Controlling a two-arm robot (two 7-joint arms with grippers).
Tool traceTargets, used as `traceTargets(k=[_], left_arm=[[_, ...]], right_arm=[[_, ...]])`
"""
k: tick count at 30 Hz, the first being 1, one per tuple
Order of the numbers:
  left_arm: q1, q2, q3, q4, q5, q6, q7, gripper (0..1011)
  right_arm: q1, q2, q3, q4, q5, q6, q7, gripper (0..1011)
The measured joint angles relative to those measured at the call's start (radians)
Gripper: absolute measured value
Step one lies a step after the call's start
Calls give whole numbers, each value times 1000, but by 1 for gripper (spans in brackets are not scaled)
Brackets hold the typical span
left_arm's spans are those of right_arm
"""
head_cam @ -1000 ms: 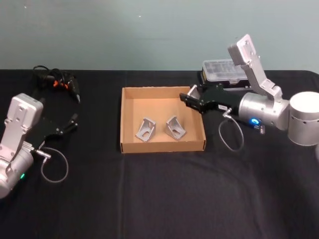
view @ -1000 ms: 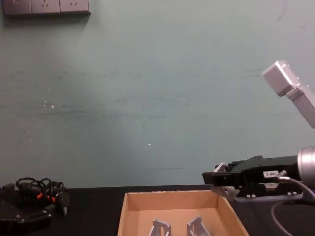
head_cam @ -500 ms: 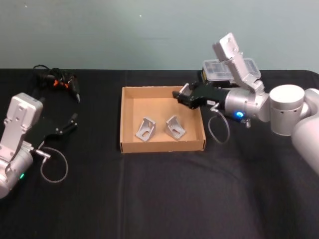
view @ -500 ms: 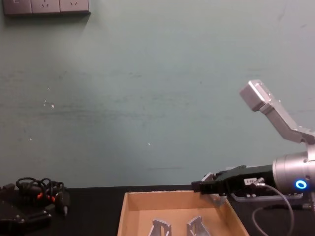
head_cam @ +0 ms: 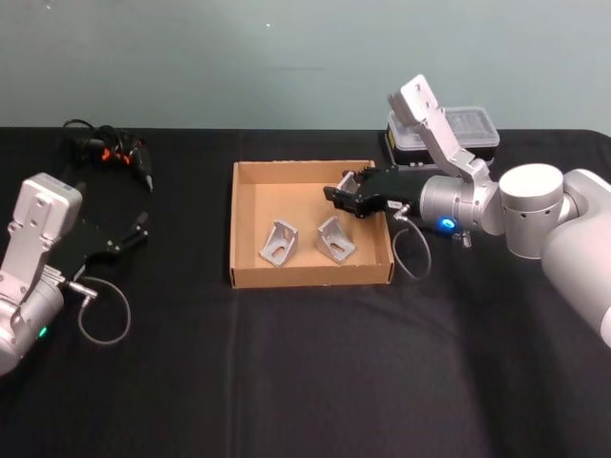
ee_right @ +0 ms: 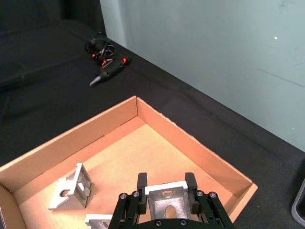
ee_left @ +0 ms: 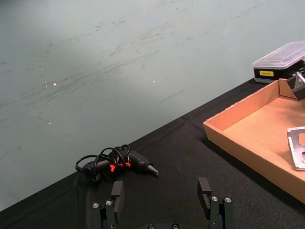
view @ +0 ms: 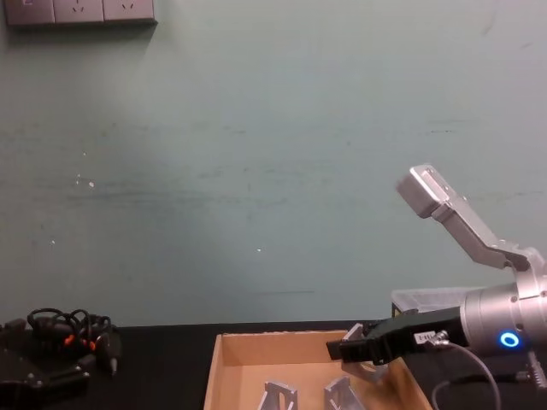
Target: Use one hand to pick up the angle iron from the table and place it into the box.
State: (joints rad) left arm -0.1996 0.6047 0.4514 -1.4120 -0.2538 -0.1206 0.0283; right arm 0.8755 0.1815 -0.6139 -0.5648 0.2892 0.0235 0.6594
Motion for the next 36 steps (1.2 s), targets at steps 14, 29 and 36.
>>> traceTargets(k=[14, 29, 36], left_arm=[[0, 0, 0, 0, 0, 0, 0, 1011], [0, 0, 0, 0, 0, 0, 0, 1012], [0, 0, 0, 0, 0, 0, 0, 1011]], right_arm=[[-5, -10, 24, 3, -28, 0, 8, 812], [-267, 102, 147, -436, 4, 17, -148, 1000], [-391, 156, 204, -606, 15, 12, -214, 1000]])
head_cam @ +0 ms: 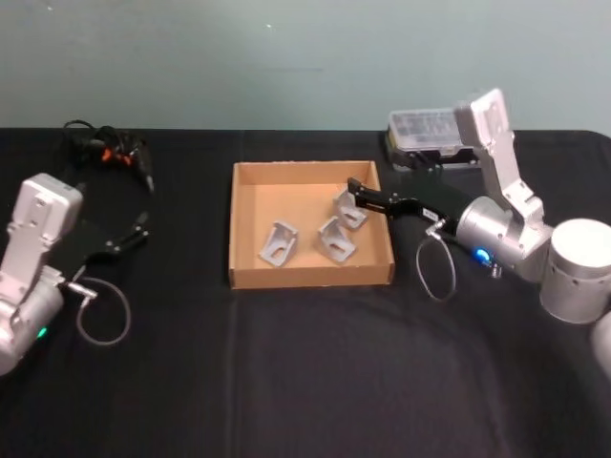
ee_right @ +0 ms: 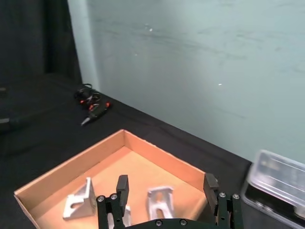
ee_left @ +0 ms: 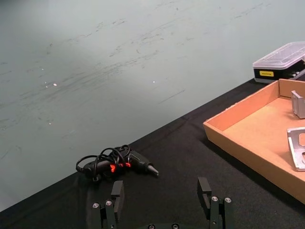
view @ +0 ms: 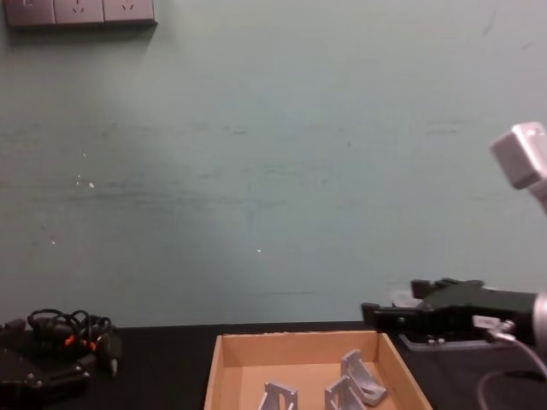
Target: Use one hand to pick up the angle iron from the table and place it into the box.
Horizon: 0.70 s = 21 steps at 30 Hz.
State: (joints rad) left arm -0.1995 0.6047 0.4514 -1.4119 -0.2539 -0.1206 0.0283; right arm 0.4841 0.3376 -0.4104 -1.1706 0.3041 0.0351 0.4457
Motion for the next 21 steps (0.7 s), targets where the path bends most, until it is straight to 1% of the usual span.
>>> traceTargets(k=[3, 5, 6, 7, 12, 16, 21], left_arm=[[0, 0, 0, 0, 0, 0, 0, 1011], [0, 0, 0, 0, 0, 0, 0, 1011], [0, 0, 0, 0, 0, 0, 0, 1011], [0, 0, 0, 0, 0, 0, 0, 1011], [0, 0, 0, 0, 0, 0, 0, 1011], [0, 0, 0, 0, 0, 0, 0, 1011], [0, 0, 0, 0, 0, 0, 0, 1012]], right_arm=[[-37, 18, 20, -41, 0, -3, -20, 1000], [-88, 38, 50, -86, 2, -8, -46, 1000], [-88, 38, 50, -86, 2, -8, -46, 1000], [-114, 46, 65, -107, 3, -9, -58, 1000], [-186, 63, 110, -145, 2, -28, -89, 1000], [-218, 63, 132, -146, 4, -46, -97, 1000], [-214, 63, 129, -145, 4, -46, -97, 1000]])
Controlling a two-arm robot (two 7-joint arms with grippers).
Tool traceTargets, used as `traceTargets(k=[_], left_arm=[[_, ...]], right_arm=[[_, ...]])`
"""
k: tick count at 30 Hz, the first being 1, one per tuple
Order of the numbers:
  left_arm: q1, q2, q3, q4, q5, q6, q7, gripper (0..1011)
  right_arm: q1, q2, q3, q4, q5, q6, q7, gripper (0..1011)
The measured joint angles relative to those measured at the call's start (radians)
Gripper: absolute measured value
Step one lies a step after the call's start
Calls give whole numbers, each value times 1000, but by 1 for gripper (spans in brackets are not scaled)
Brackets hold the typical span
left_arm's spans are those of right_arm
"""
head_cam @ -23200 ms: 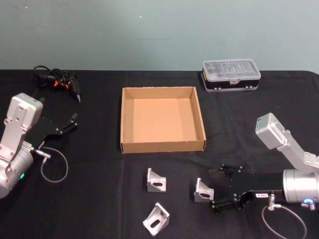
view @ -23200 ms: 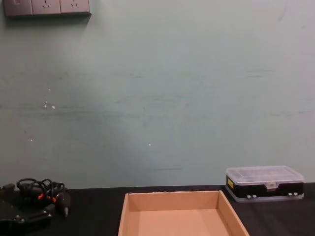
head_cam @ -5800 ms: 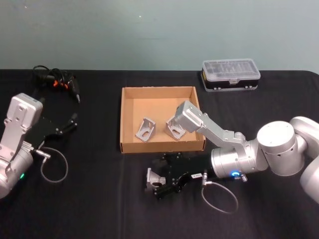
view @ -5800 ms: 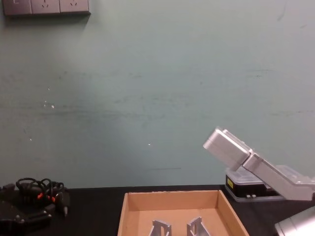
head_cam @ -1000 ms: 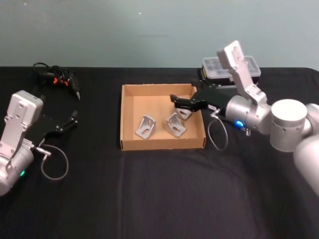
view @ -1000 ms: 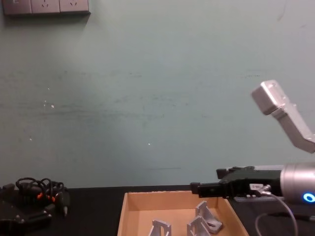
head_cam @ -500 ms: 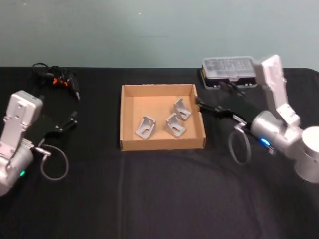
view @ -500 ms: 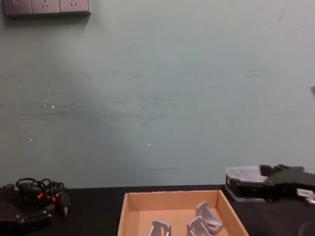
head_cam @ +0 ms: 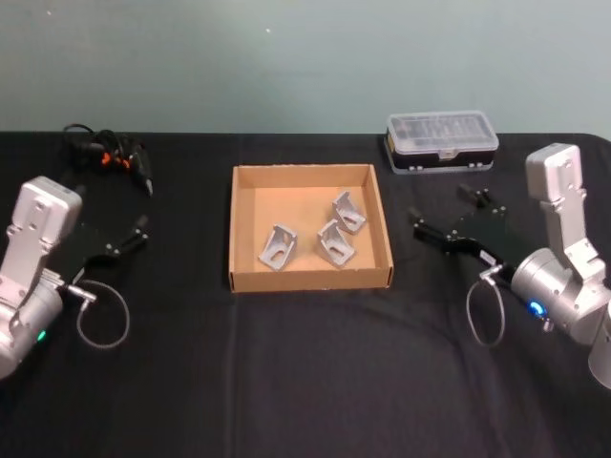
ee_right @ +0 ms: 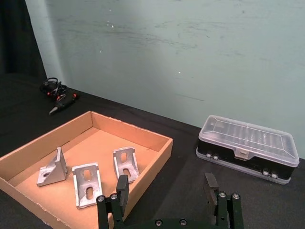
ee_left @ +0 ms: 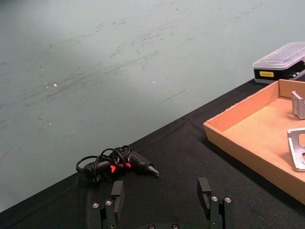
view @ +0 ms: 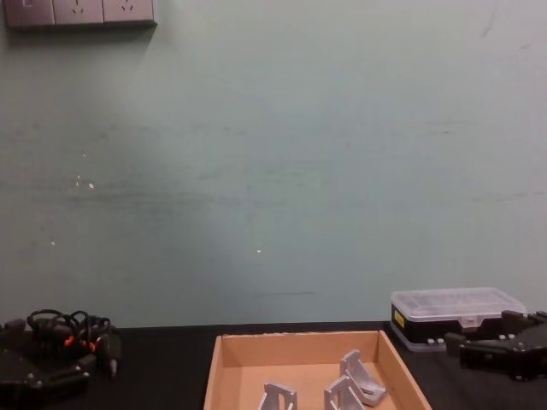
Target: Use one hand to pick up the angle iron from the table and place it into the box.
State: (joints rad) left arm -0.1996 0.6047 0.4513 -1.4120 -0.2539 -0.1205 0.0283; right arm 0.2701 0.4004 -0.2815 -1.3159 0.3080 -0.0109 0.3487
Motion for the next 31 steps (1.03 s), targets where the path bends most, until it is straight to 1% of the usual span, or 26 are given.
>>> traceTargets(k=[31], left_arm=[[0, 0, 0, 0, 0, 0, 0, 1011]], right_arm=[[10, 0, -8, 2, -2, 6, 3, 1000]])
